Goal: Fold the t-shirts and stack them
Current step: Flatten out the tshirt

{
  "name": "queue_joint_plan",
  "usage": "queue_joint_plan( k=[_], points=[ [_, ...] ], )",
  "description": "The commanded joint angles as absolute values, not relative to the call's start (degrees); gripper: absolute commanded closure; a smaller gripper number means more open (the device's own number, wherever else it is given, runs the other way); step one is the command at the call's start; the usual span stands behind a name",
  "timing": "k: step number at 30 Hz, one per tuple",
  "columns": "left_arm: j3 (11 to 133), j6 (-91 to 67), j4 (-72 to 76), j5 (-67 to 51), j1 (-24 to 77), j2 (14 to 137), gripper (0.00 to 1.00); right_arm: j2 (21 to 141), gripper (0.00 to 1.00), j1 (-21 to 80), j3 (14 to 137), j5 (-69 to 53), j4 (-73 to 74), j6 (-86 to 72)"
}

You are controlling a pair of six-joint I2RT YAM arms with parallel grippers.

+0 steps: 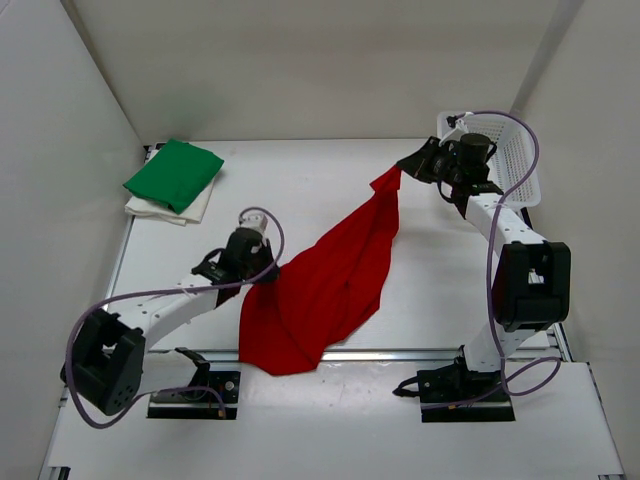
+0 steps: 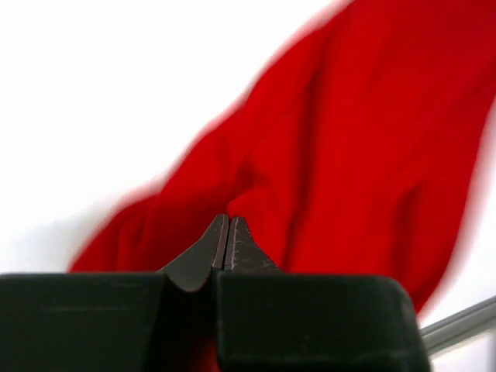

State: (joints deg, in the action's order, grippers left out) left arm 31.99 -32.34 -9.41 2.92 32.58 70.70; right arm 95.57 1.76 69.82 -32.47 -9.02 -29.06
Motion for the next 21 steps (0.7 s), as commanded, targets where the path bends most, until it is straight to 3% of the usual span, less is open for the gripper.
queue_joint_plan(
  k=[1,6,9,12,14,16,18,21],
  points=[
    [41.37,-31.55,-8.70,-0.87,28.05,65.93,1.00,92.81,1.00,1.49,73.99,-32.52,-11.25,-29.53],
    [47.80,-32.77,-6.69,-2.72,22.52,66.79,1.00,92.89,1.00,2.20,78.92,-30.85,-8.71,-29.01],
    [56.29,-33.23,-4.04,-1.59,18.21,71.78,1.00,97.62,1.00,3.77,89.53,-27.87,-3.02,-27.95],
    [75.41,-32.08,-8.52,-2.80,13.37,82.77,1.00,109.28,0.99,4.30,115.51,-27.07,10.16,-24.88],
    [91.39,-31.91,-16.92,-4.91,9.25,92.07,1.00,118.76,1.00,4.30,147.76,-26.38,20.36,-23.65],
    [108.73,-31.82,-21.26,-5.71,6.87,96.22,1.00,112.38,1.00,1.59,142.16,-29.33,10.45,-28.02],
    [117.63,-31.73,-24.60,-4.84,4.41,98.17,1.00,106.12,1.00,0.09,131.52,-30.76,3.00,-31.63],
    [117.88,-32.08,-22.35,-5.37,2.03,94.51,1.00,103.02,1.00,-0.36,133.94,-31.11,8.60,-27.09]
  ],
)
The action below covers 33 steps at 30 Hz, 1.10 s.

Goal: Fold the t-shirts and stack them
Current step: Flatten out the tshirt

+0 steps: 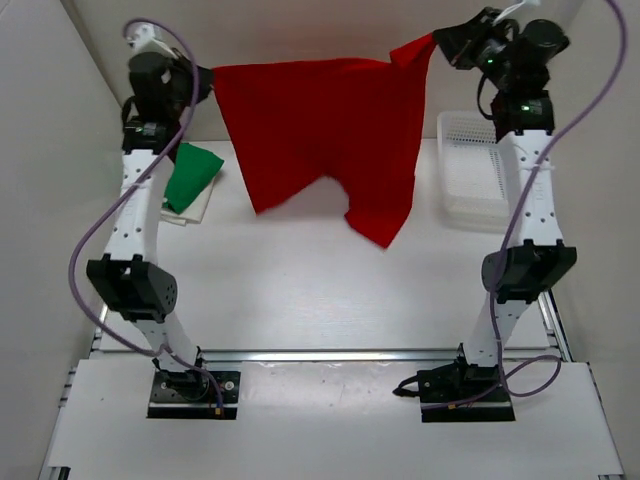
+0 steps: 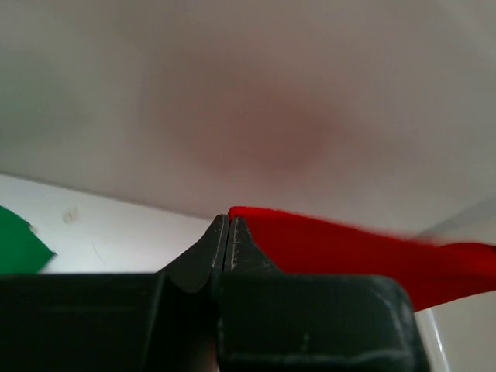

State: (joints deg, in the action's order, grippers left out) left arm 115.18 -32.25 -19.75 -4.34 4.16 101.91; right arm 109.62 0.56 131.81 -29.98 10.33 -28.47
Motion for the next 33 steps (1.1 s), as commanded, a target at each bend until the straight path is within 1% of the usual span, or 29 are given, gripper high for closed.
queue_joint_plan(
  k=[1,2,3,4,5,6,7,8,9,10,11,12,13,14,15,16,18,19,20,21,22,23,25,27,29,30,31,32,33],
  points=[
    [113.25,-32.69,-21.19,-5.01,0.98,92.83,1.00,102.14,1.00,-0.35,132.55,-31.11,10.88,-24.20],
    [107.46,-33.13,-18.40,-5.18,0.01,89.33,1.00,101.00,1.00,1.30,131.23,-30.24,12.46,-23.21],
    [104.27,-33.40,-15.41,-5.27,-1.65,85.56,1.00,97.94,1.00,2.36,126.09,-28.93,13.09,-21.64],
    [98.23,-33.40,-13.81,-4.84,-2.28,83.86,1.00,94.43,1.00,3.77,118.03,-28.13,12.23,-19.97],
    [91.47,-33.05,-11.54,-3.96,-2.37,80.02,0.99,89.44,1.00,4.30,112.73,-27.43,8.91,-19.95],
    [88.01,-32.87,-8.99,-3.00,-2.20,75.28,0.99,87.04,1.00,4.74,100.93,-26.90,4.27,-21.08],
    [78.67,-32.70,-4.70,-0.73,-1.68,70.28,0.96,81.62,1.00,5.27,88.80,-26.37,1.61,-22.22],
    [68.74,-32.61,-2.05,-0.09,-0.89,67.44,0.94,76.95,1.00,5.80,82.68,-25.58,-3.81,-23.19],
    [63.94,-32.87,2.59,1.39,-1.05,62.37,0.87,74.82,1.00,6.24,71.65,-25.23,-7.96,-24.68],
    [55.11,-34.35,4.90,1.58,-0.79,58.23,0.82,70.62,1.00,7.20,61.62,-24.53,-9.22,-27.13],
    [47.02,-36.45,5.70,1.67,-0.79,56.27,0.78,67.53,1.00,7.21,56.56,-23.91,-12.53,-27.85],
    [40.06,-38.04,6.76,1.15,-0.88,53.20,0.71,64.89,1.00,8.86,47.90,-23.21,-14.83,-29.25],
    [36.68,-39.36,7.46,0.71,-1.23,50.91,0.65,63.56,1.00,9.66,40.07,-21.03,-16.33,-31.01],
    [30.47,-40.77,7.82,0.09,-1.58,50.02,0.61,61.02,1.00,10.36,32.60,-20.05,-17.57,-32.24],
    [26.23,-40.87,7.65,0.26,-2.63,48.36,0.56,58.73,1.00,11.76,29.30,-19.17,-19.67,-32.86],
    [24.80,-41.57,5.99,0.26,-3.51,47.47,0.55,57.75,0.98,13.43,24.22,-16.90,-20.12,-32.96],
    [20.58,-40.87,3.71,-0.09,-3.87,45.80,0.42,54.60,0.89,15.81,17.43,-15.82,-19.78,-32.79],
    [20.22,-40.70,2.65,-0.09,-3.87,45.18,0.31,53.80,0.75,15.82,16.27,-14.95,-18.30,-32.52],
    [19.69,-40.17,1.77,-0.09,-3.26,44.57,0.26,52.48,0.63,16.17,15.22,-14.25,-16.19,-32.17],
    [19.25,-39.64,0.97,-0.09,-3.34,44.56,0.22,50.64,0.57,16.26,14.51,-13.98,-15.04,-31.73],
    [18.99,-39.12,0.27,-0.17,-2.38,44.21,0.12,49.93,0.50,15.82,14.42,-13.89,-13.12,-31.21],
    [19.25,-38.68,0.00,1.83,-2.20,44.03,0.01,47.05,0.45,15.39,14.15,-13.02,-10.75,-31.11],
    [19.07,-38.58,-1.75,2.37,-1.50,44.47,0.01,43.70,0.45,15.21,13.98,-10.74,-7.84,-31.11],
    [19.16,-38.23,-1.32,1.94,-1.06,45.52,0.01,40.00,0.48,15.12,13.36,-7.15,-5.72,-31.11],
    [18.99,-38.15,-0.70,0.97,-1.76,47.36,0.02,40.16,0.56,14.59,13.10,-6.33,-5.27,-31.99],
    [18.98,-37.97,0.60,0.71,-1.67,47.98,0.06,41.04,0.58,14.59,13.18,-7.29,-5.19,-31.99],
    [19.16,-37.79,1.31,0.62,-1.93,48.95,0.20,43.48,0.66,14.15,13.44,-7.82,-4.58,-31.91],
    [19.25,-38.05,1.32,0.70,-1.59,50.87,0.33,44.90,0.70,14.50,14.06,-7.47,-4.22,-31.82],
    [19.86,-37.80,0.97,1.66,-1.15,52.19,0.37,48.04,0.70,15.29,15.28,-7.12,-3.70,-30.86]
  ],
)
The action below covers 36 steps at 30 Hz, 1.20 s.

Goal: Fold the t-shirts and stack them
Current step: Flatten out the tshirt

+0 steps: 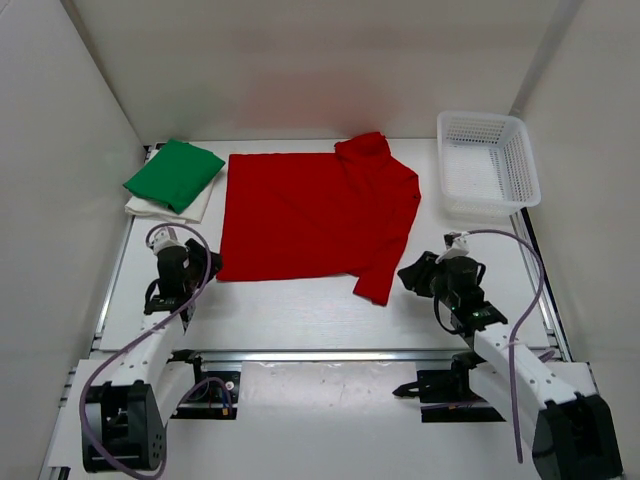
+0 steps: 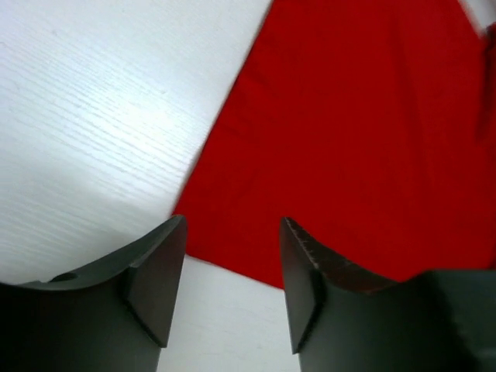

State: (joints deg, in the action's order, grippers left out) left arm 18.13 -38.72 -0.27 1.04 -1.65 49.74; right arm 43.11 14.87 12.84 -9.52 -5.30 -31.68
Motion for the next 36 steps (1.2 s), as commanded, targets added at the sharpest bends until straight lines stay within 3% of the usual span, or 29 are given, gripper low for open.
queue_joint_plan(
  k=[1,6,8,11,14,20,36],
  points=[
    [20.82,-36.84,0.53,1.84,-0.71,52.64,0.40,51.30,0.68,15.38,15.99,-6.34,-3.08,-31.11],
    [22.59,-35.59,-2.99,12.46,6.50,57.83,0.40,60.29,0.56,12.13,20.64,-10.45,-7.38,-30.42],
    [21.89,-36.56,-1.68,12.31,5.11,58.01,0.40,63.09,0.59,15.45,24.16,-6.61,-5.55,-29.36],
    [21.35,-36.91,-1.06,9.76,2.64,57.66,0.49,65.64,0.68,25.38,31.53,3.04,-0.10,-24.45],
    [21.01,-36.74,-2.90,12.73,5.70,57.22,0.53,69.15,0.73,36.97,36.19,11.50,7.64,-21.37],
    [18.63,-37.53,-1.67,8.36,5.37,56.07,0.51,79.52,0.72,46.30,42.08,14.93,13.97,-18.46],
    [16.96,-37.09,-1.23,6.68,5.28,56.33,0.51,90.52,0.59,50.36,47.28,18.28,15.38,-18.28]
  ],
)
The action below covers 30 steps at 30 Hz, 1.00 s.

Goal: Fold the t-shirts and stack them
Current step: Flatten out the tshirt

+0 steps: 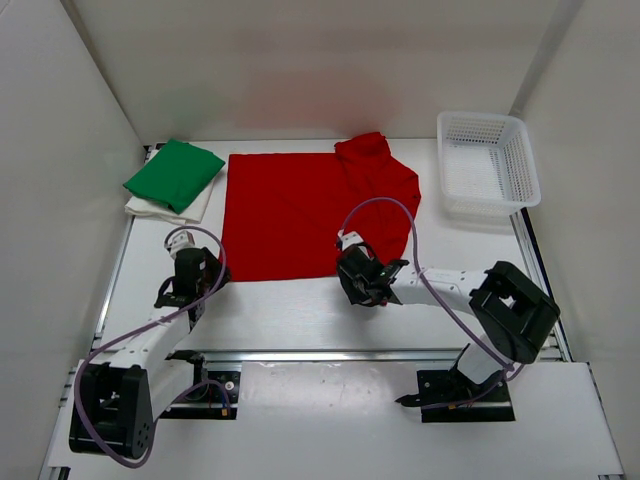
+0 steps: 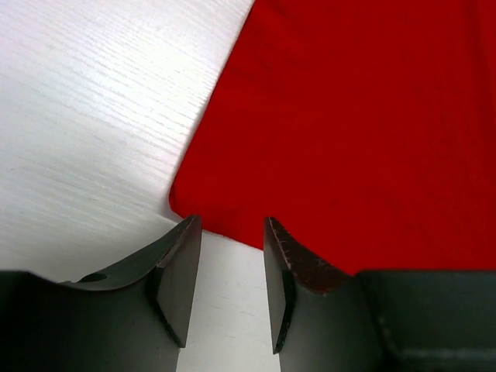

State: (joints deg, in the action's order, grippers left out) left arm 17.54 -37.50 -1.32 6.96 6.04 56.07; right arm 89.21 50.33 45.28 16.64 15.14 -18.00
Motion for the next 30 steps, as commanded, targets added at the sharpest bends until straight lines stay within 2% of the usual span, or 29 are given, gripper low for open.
queue_joint_plan(
  k=[1,4,9,11,15,18,25,30],
  points=[
    [16.79,-37.70,-1.23,6.77,5.36,56.34,0.53,90.44,0.59,50.19,47.63,18.72,15.38,-18.11],
    [16.00,-37.71,-0.88,6.15,4.83,54.94,0.51,91.49,0.60,50.01,48.25,18.02,14.94,-17.75],
    [16.00,-37.53,-0.79,6.07,5.01,55.81,0.53,92.02,0.80,48.17,46.42,17.05,13.72,-18.28],
    [16.08,-37.36,-0.70,5.98,5.10,56.68,0.54,91.76,0.84,47.81,45.36,17.05,13.19,-18.90],
    [16.87,-37.97,-0.62,6.15,4.75,57.22,0.50,89.39,0.97,48.77,44.91,19.42,12.66,-19.34],
    [17.75,-38.49,-2.54,5.63,4.31,57.74,0.48,84.30,1.00,48.34,44.30,18.90,12.14,-19.69],
    [15.91,-41.39,-4.04,6.93,1.93,54.14,0.44,68.13,1.00,42.64,40.78,10.65,10.28,-19.60],
    [17.66,-42.89,-2.72,6.42,1.93,60.90,0.50,64.08,1.00,39.99,38.58,4.75,7.74,-20.39]
  ],
)
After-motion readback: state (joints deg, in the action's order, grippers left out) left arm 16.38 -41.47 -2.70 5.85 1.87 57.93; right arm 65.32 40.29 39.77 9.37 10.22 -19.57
